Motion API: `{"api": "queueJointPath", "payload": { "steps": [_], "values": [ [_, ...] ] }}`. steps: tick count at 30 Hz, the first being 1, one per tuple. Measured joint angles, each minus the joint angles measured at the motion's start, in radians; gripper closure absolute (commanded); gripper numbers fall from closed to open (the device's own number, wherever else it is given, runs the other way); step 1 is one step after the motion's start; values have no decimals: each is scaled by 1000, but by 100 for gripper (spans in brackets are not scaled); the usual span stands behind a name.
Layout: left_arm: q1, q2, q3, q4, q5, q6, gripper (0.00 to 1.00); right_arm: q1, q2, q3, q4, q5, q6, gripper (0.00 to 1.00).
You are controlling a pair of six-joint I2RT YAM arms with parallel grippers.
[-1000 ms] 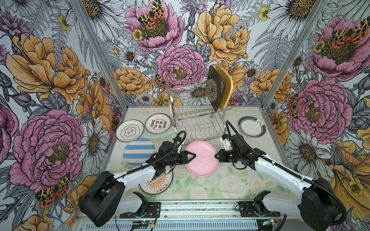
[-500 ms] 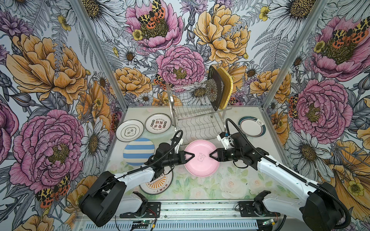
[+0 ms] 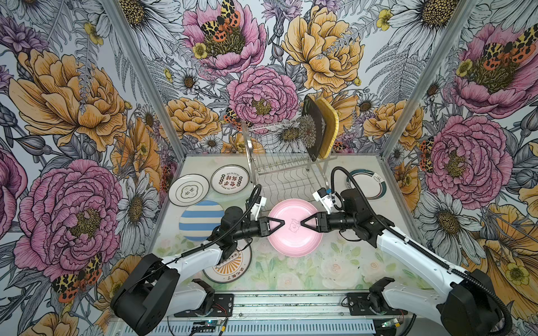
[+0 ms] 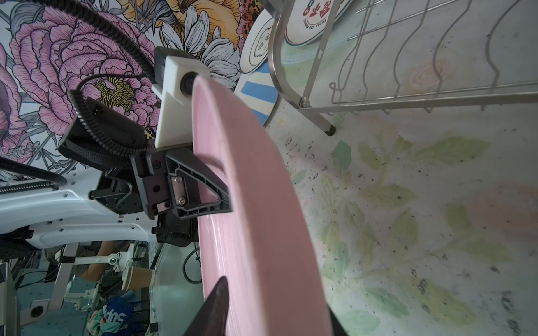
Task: Load plates into a dish rack
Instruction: Pick up the plate from the center of the table, then place the plate on the dish rack.
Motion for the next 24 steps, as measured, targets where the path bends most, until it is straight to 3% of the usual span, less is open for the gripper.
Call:
{"api": "queueJointPath", "payload": {
  "steps": [5,8,10,12,15,20,24],
  "values": [
    [10,-8,0,14,17,-14,98,-10,0,0,10,-2,13,89],
    [12,-10,0,14,20,-18,77,-12,0,-1,11,0,8,99],
    [13,-12,1,14,21,-22,53,-12,0,-1,15,-4,11,100],
    [18,-17,1,0,20,-18,38,-10,-3,-1,18,-7,11,100],
    [33,-45,3,-51,16,-3,22,-10,-11,-1,22,6,15,100],
    [64,-132,23,-194,-4,50,10,-11,-40,2,-5,104,14,100],
    [103,-191,38,-306,-34,93,7,5,-78,52,-105,259,-6,100]
  ]
}}
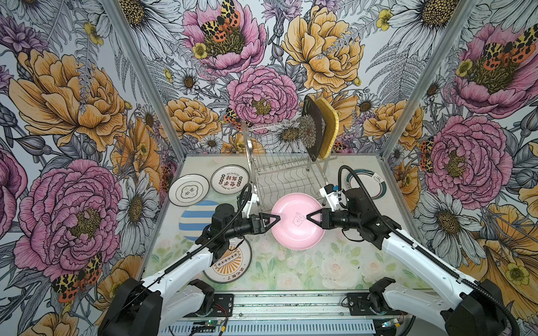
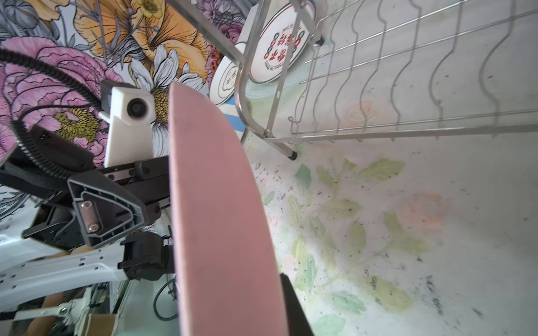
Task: Load plates into a dish rack
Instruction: Place the plate on the dish rack.
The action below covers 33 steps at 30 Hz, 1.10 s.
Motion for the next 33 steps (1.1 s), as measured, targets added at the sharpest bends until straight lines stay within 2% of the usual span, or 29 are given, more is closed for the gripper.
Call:
{"api": "queueJointPath", "payload": {
  "steps": [8,16,20,28,33],
  "values": [
    [29,-25,13,-169,-81,63,5,73,-107,198,-195,339,-53,100],
    [31,-36,32,-249,-157,100,3,208,-86,492,-364,649,-101,100],
    [34,-38,49,-264,-176,108,2,269,11,677,-405,790,-139,100],
    [35,-38,53,-271,-197,109,1,357,323,1060,-417,1083,-293,100],
    [35,-38,53,-270,-199,108,1,362,475,1172,-365,1218,-401,100]
  ]
}}
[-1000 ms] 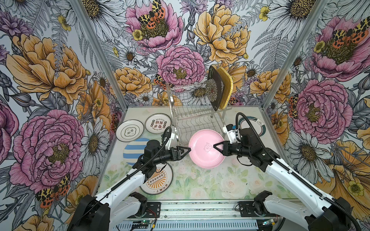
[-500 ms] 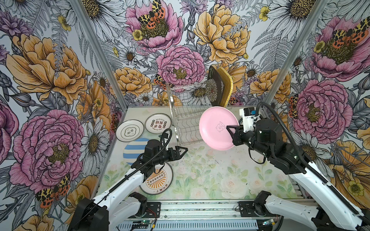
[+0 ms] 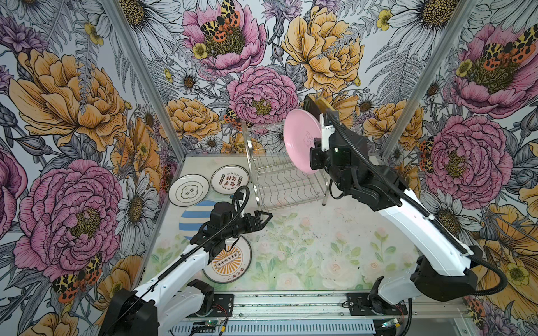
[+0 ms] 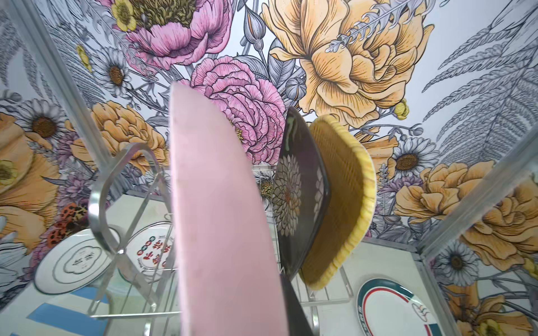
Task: Load plates into a dish rack
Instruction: Place the plate on the dish rack.
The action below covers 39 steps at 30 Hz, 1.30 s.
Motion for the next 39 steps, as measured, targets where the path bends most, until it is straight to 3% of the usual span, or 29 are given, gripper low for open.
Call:
{"api": "queueJointPath", "payload": {
  "steps": [6,17,39],
  "values": [
    [0,-1,0,0,0,0,1,-18,143,80,97,98,-108,100],
    [0,-5,-2,1,0,0,1,-122,327,197,185,146,-178,100],
    [15,-5,-14,8,1,0,1,-176,393,202,201,141,-163,100]
  ]
}}
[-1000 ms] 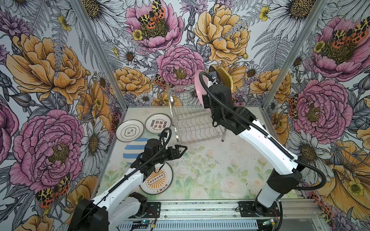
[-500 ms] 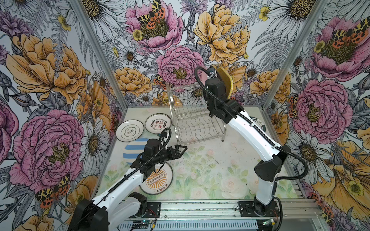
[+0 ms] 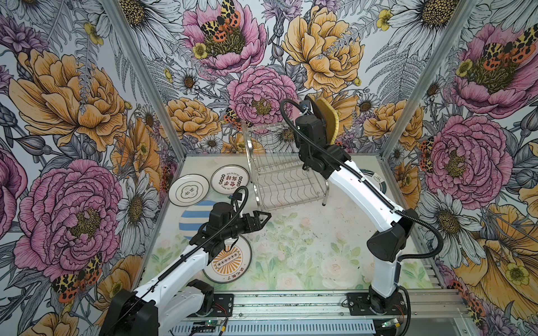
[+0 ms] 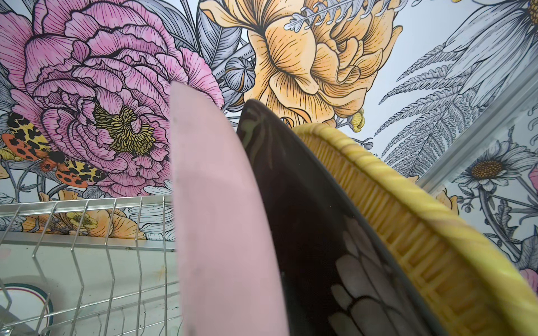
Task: Load plates into a dish rack
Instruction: Place the plate on the dish rack.
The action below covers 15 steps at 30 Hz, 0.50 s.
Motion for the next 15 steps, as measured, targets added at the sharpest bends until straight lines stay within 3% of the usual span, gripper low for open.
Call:
{"api": "queueJointPath", "payload": {
  "steps": [14,15],
  "values": [
    [6,1,-1,1,0,0,1,-14,-8,-71,21,-18,23,100],
    [6,1,-1,1,0,0,1,-14,-9,-72,21,-19,24,96]
  ]
}}
